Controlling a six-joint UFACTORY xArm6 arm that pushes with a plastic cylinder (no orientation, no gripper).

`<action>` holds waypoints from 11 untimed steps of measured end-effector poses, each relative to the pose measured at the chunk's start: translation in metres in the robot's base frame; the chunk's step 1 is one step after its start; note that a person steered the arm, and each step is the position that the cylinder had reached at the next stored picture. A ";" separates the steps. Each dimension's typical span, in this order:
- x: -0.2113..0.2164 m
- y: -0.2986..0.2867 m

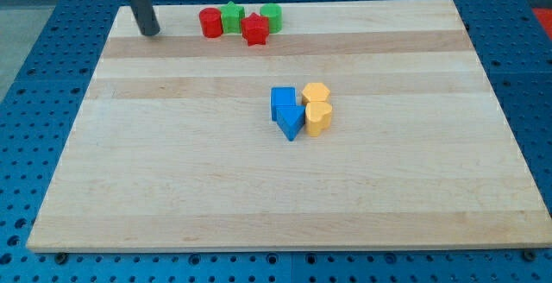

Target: Place the red circle at the bottom left of the green star

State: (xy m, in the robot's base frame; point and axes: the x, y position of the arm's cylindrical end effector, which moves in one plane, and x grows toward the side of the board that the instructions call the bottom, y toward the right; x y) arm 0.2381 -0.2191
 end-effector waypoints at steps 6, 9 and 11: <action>-0.018 0.057; 0.013 0.079; 0.023 0.066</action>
